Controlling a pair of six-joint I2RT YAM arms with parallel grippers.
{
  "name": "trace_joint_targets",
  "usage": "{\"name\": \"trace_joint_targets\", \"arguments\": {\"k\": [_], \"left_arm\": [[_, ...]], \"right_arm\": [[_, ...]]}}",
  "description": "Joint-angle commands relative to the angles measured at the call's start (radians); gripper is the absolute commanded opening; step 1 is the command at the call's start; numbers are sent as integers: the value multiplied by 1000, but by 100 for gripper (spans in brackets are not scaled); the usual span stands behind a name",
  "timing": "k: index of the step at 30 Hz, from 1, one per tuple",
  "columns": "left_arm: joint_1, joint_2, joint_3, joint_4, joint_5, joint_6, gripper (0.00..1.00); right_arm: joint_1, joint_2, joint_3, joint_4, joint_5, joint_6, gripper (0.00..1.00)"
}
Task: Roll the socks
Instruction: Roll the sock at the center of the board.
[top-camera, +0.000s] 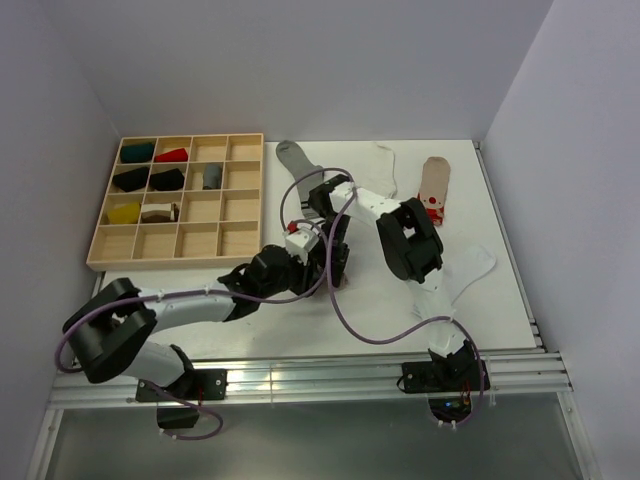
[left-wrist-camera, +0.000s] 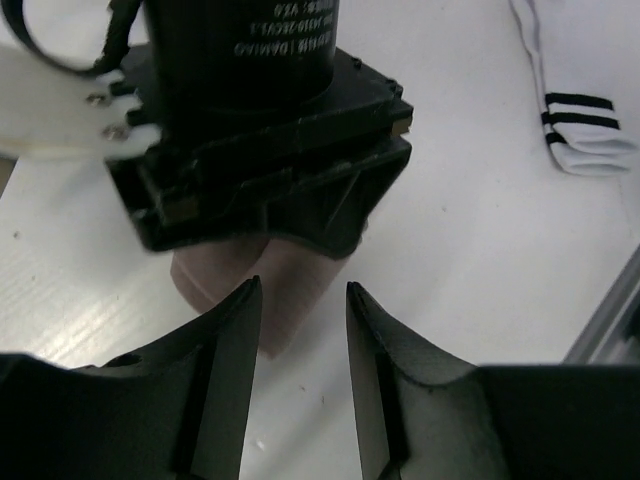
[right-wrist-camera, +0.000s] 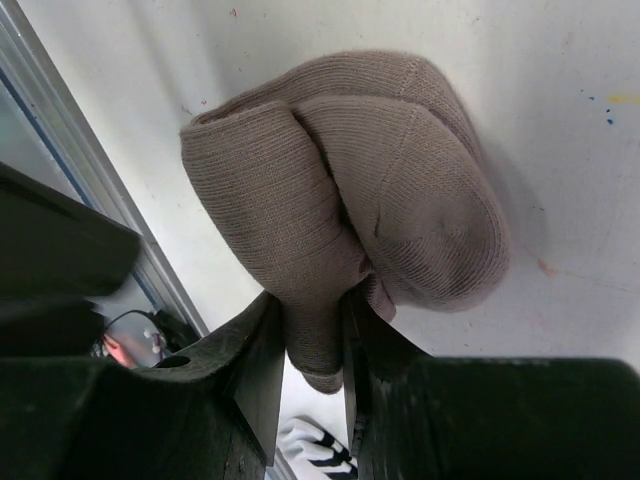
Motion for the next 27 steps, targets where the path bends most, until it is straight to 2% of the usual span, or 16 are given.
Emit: {"name": "trace_joint_targets", "arguments": {"k": [1,10,22,23,26,27], "left_arm": [[-5,73,94,2,20,103,45],[-5,185,139,3,64,145,46],[-4,274,136,23,69,119,45],[-4,280,131,31,69,113,44],[-1,301,102,62,80,73,34],[-1,315,98,74,83,63,25]], "right_arm": [[1,56,28,-21,13,-13,20],[-2,66,32,-21,11,-5,20],[-3,82,42,-9,10,9,21],[-3,80,37,-7,7,7,21],[-6,57,13,17,-4,19,29],[-8,47,2,35,-7,24,32]]}}
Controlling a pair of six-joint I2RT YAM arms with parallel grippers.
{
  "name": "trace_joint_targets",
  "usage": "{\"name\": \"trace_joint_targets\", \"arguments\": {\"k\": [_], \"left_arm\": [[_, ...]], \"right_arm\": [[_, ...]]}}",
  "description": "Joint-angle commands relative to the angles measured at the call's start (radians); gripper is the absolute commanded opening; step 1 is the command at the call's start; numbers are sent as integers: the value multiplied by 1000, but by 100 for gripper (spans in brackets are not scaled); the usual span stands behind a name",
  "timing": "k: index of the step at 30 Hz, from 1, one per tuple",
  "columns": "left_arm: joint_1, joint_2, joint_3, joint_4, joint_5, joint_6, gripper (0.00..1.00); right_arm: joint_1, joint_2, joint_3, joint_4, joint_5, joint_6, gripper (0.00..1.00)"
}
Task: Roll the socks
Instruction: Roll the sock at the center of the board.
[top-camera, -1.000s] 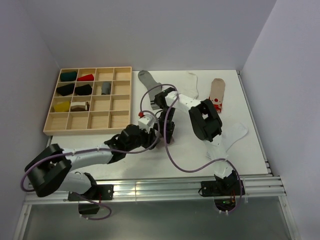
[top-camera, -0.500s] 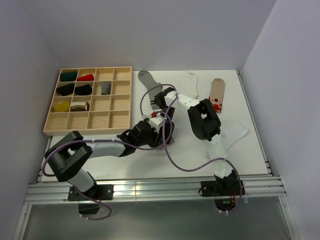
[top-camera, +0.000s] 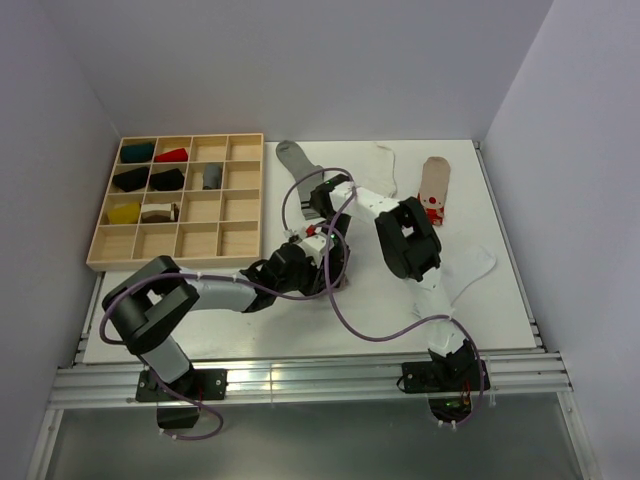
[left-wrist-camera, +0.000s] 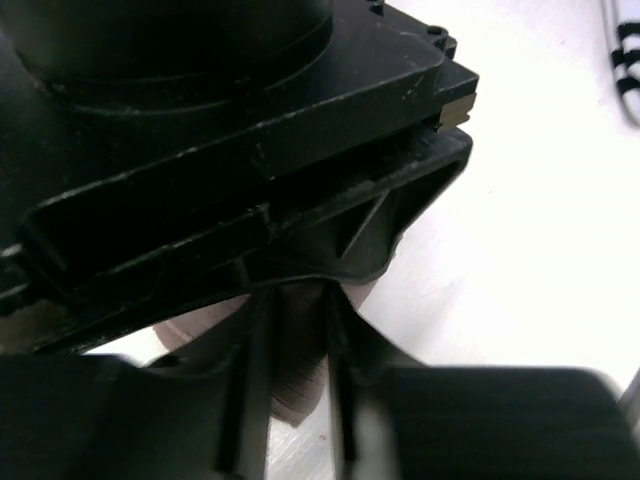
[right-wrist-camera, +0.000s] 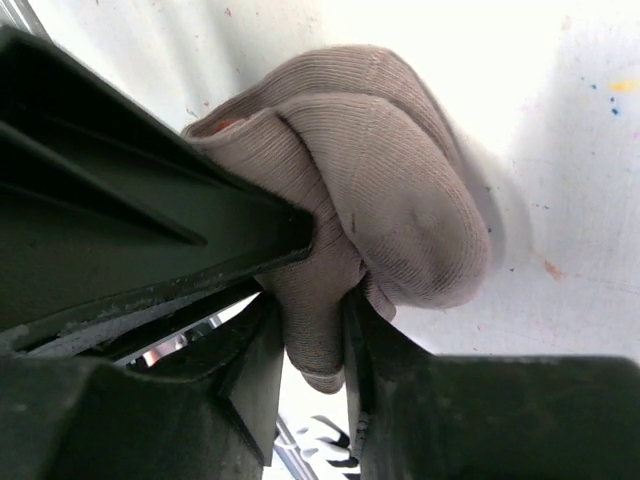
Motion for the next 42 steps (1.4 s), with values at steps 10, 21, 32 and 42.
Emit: {"name": "trace_joint_targets", "arguments": {"k": [10,21,32,42], "left_arm": [[8,106,-73,99,76,-136,0],[71,139,-85,60,134,-220,1],[197,197,-9,-61,335,-305,0],[264,273,102,-200,473,-277,0]], "right_arm": [[-54,-163,-162,253,-19,109,56],[-254,-439,-334,446,-134,215,63],[-312,-810,-705,766,-38,124,65],[-35,-1106,-1105,1129,269,-24,72]]}}
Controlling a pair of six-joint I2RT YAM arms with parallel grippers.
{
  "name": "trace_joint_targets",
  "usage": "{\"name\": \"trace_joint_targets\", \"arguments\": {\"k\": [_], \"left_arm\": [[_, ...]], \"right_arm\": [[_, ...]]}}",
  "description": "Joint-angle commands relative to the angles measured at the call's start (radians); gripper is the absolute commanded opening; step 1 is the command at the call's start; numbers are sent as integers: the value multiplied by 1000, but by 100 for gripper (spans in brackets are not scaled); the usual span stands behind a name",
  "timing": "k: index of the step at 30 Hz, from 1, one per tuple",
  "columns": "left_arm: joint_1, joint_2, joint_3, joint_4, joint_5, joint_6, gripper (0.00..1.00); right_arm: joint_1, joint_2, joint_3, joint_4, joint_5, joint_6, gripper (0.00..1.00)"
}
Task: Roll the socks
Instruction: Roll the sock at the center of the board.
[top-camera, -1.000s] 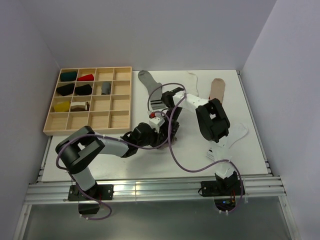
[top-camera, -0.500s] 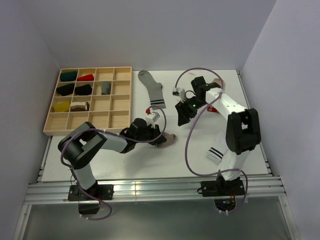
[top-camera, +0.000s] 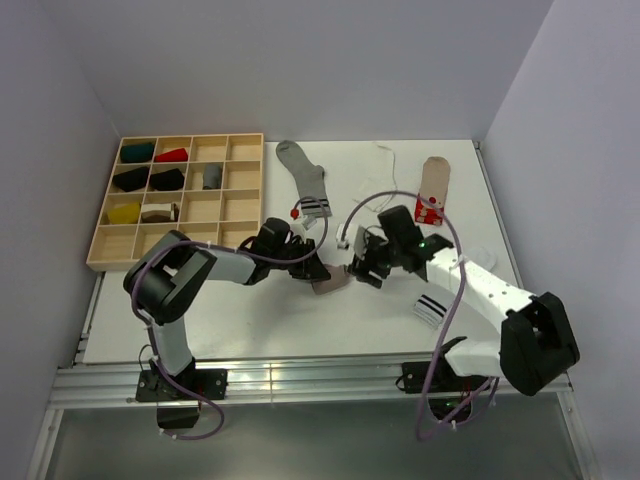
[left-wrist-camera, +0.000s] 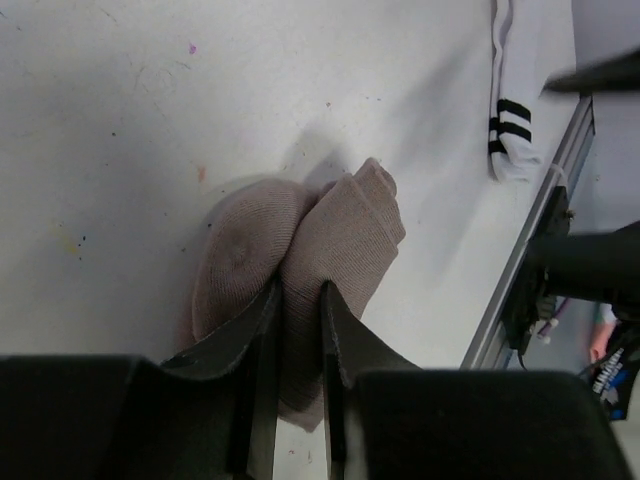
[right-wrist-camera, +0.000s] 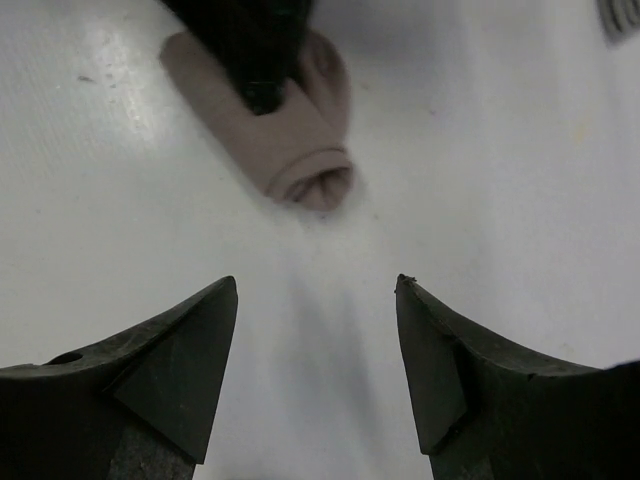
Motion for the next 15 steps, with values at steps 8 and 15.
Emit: {"name": "trace_joint_targets", "arguments": {"k": [8,15], "left_arm": [[29,139,19,-236,67,62,0],[38,165,51,-275,90,68,0]], "right_arm": [[256,25,-147,310,280,-123,72],[350,86,-153,338,342,-142,73]]}}
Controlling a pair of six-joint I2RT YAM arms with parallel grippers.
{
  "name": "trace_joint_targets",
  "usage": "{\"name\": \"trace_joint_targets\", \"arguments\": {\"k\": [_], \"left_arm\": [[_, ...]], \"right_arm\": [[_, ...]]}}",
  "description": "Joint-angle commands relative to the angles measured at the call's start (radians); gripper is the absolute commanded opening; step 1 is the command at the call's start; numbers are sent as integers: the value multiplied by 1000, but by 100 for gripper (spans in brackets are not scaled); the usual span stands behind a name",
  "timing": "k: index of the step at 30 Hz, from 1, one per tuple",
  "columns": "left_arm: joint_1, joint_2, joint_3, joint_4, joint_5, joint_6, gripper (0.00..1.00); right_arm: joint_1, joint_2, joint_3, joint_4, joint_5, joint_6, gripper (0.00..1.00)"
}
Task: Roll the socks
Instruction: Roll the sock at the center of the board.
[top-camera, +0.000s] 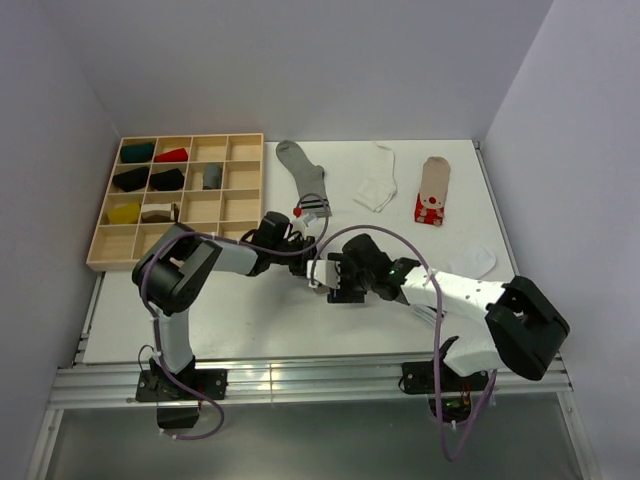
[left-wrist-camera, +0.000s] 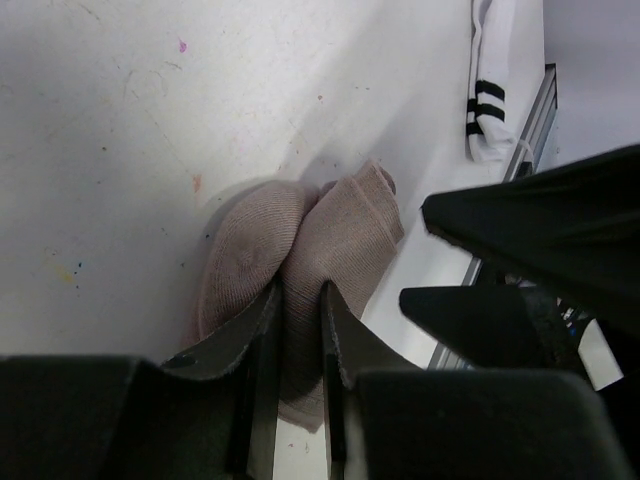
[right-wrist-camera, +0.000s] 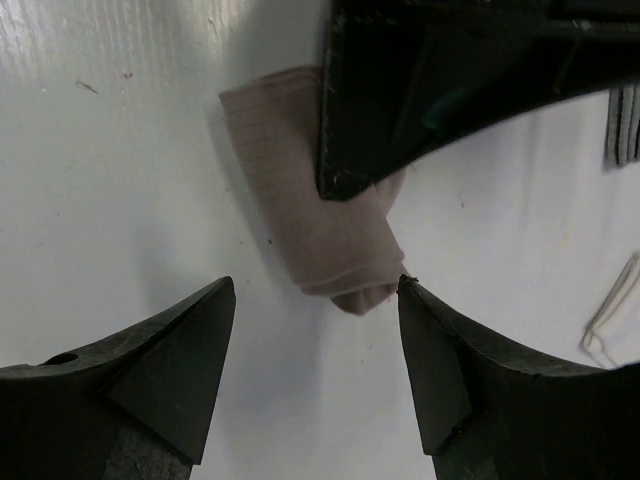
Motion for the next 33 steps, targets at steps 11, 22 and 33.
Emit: {"name": "trace_joint_targets", "arguments": {"k": [11,22,33], "left_arm": [[13,110,-19,-211,-28,70,0],[31,98,-40,-157,9,44,2],[48,-91,-80,-76,-178,-36,24]], "right_arm": [[81,160,19,125,135,-68,73],[74,269,110,4,123,-47,40],[21,283,229,-242,-63,21,26]]}}
